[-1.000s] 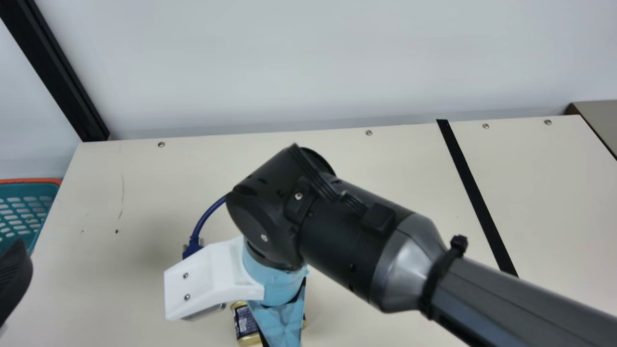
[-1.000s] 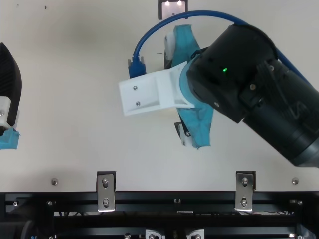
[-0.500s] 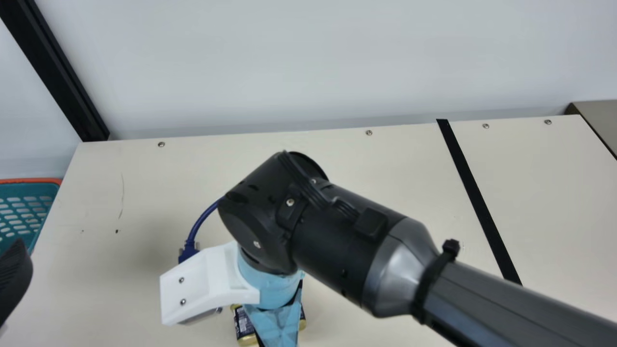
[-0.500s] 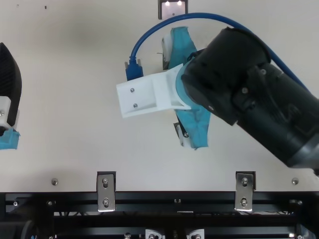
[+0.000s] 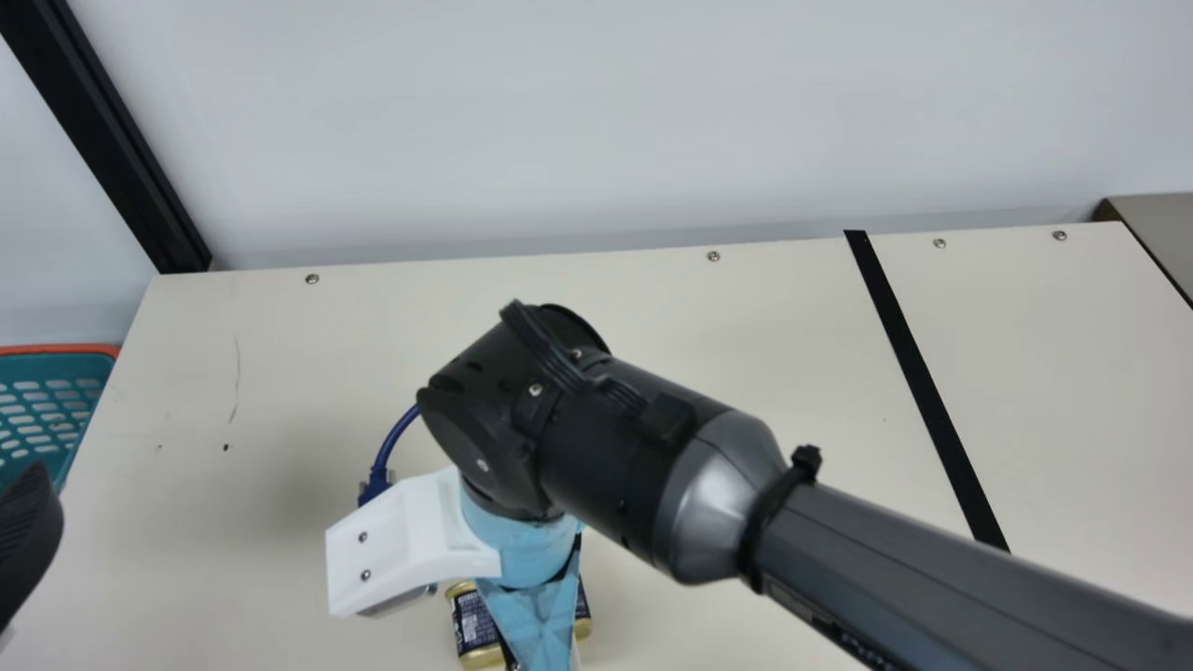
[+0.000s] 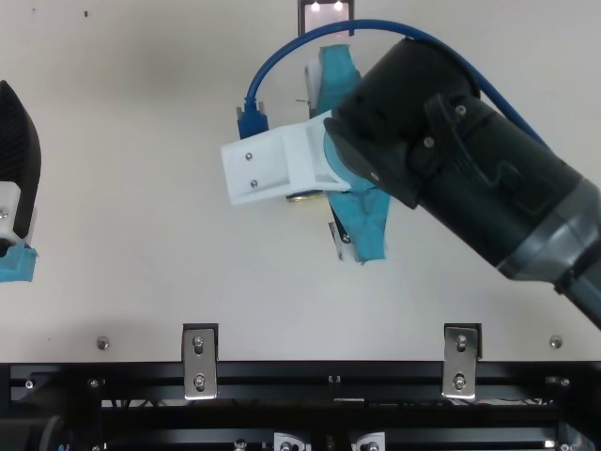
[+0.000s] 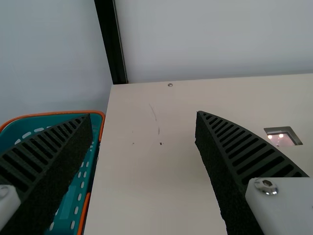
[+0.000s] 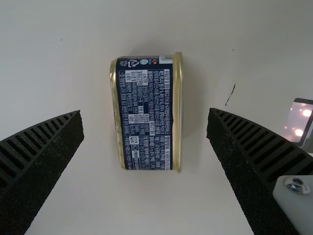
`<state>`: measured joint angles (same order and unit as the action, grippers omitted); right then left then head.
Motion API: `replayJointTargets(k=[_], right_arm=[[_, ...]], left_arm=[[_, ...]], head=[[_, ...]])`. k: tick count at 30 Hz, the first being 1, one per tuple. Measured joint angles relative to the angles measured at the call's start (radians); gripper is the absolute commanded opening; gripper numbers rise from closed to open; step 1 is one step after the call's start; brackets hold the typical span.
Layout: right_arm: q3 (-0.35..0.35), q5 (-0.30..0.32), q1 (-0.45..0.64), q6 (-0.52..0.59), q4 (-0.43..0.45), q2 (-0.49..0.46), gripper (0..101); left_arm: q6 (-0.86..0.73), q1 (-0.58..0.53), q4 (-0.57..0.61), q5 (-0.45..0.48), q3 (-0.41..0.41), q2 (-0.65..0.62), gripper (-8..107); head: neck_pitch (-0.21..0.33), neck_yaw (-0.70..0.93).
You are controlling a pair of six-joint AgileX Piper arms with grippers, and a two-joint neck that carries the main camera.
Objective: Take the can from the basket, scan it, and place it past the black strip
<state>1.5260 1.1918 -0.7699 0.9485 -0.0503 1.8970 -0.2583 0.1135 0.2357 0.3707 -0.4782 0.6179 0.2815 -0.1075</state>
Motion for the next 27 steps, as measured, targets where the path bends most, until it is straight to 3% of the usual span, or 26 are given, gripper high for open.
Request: replayJointTargets(k=[12,13,14,19,27], right_arm=[[0.029,-0.015,0.007,-0.008,-0.001,0.066,101],[0.033,-0.013,0.007,-0.012,-0.001,0.069,4],[0.036,-0.012,0.007,-0.014,-0.002,0.072,0],[0.039,0.001,0.010,-0.015,-0.010,0.085,0],[0.027,-0.033,0.018,-0.038,-0.014,0.073,0]], left_arm=[[0.000,0.000,0.000,0.000,0.000,0.000,90],[0.000,0.000,0.000,0.000,0.000,0.000,90],[0.000,0.000,0.000,0.000,0.000,0.000,90],[0.000,0.000,0.000,0.000,0.000,0.000,90],[0.000,0.000,0.000,0.000,0.000,0.000,90]], head=[[0.000,0.000],[0.000,0.000],[0.000,0.000],[0.000,0.000],[0.000,0.000]])
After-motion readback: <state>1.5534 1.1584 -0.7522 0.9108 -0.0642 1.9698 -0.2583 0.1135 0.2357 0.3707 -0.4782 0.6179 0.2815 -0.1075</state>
